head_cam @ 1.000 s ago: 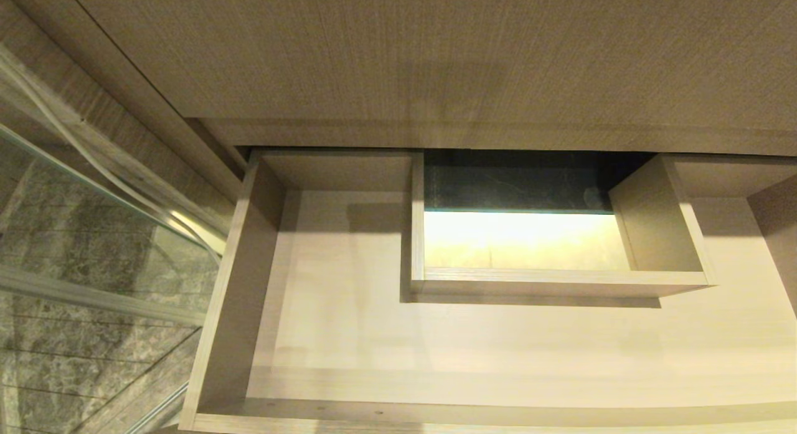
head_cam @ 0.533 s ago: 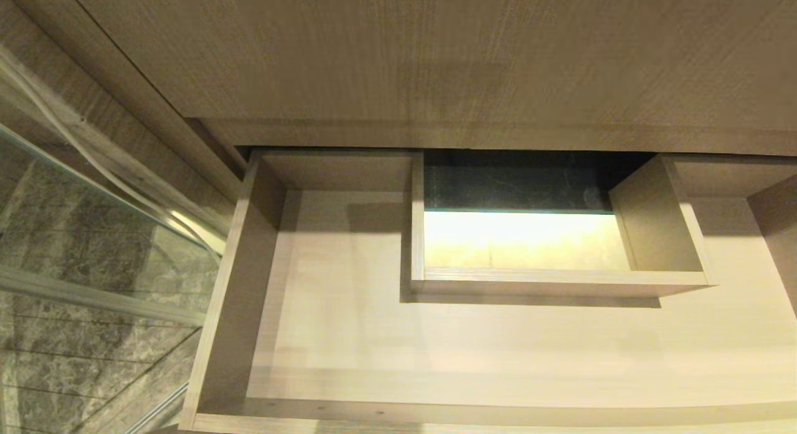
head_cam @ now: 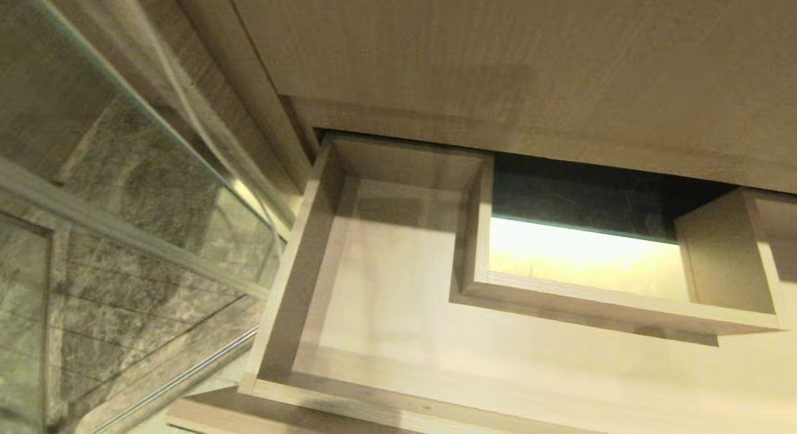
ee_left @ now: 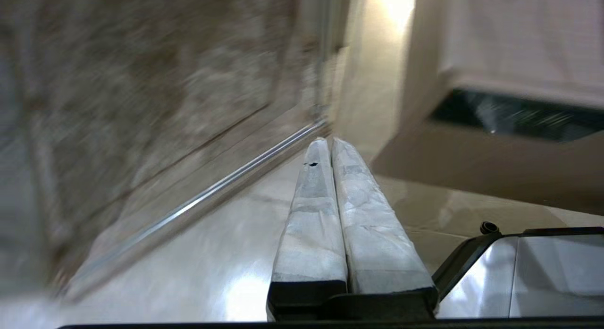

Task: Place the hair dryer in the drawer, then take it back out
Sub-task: Pick up the hairdryer

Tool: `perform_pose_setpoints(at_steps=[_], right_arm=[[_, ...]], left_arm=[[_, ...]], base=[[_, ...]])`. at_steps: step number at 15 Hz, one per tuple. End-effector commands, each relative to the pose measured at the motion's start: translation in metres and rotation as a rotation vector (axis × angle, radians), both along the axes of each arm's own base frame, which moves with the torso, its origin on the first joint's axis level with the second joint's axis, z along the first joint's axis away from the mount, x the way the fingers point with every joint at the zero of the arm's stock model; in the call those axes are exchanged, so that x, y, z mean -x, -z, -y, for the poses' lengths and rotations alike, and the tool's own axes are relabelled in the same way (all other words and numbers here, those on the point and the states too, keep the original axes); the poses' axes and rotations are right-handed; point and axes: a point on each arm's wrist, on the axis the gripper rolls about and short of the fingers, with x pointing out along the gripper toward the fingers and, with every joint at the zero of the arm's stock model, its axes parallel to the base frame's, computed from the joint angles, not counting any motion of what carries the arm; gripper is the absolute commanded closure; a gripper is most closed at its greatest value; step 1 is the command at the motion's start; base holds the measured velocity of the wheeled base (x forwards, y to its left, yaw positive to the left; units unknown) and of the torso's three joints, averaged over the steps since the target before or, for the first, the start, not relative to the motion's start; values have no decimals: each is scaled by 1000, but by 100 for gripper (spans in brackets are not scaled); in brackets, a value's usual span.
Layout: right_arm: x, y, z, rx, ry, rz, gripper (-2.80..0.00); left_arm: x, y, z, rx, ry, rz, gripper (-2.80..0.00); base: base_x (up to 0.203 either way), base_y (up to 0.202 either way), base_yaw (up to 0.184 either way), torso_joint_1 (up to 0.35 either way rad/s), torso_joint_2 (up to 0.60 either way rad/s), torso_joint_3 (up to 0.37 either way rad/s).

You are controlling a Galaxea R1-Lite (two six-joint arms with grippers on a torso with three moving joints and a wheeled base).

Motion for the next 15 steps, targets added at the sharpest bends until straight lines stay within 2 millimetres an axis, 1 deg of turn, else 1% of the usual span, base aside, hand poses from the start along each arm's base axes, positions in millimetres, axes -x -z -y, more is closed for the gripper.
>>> perform_pose_setpoints(at_steps=[1, 5, 7, 15], right_arm=[[0, 0, 0, -2, 0, -2, 0], [0, 0, 0, -3, 0, -2, 0], [0, 0, 0, -3, 0, -2, 0], [0, 0, 0, -3, 0, -2, 0]], left_arm=[[0, 0, 0, 1, 0, -2, 0], [0, 0, 0, 3, 0, -2, 0], [0, 0, 0, 3, 0, -2, 0], [0, 0, 0, 1, 0, -2, 0]], base=[[1, -12, 174, 2, 6, 2], [1, -6, 164, 1, 4, -1], [1, 1, 111, 5, 4, 3], [0, 0, 0, 0, 0, 0]])
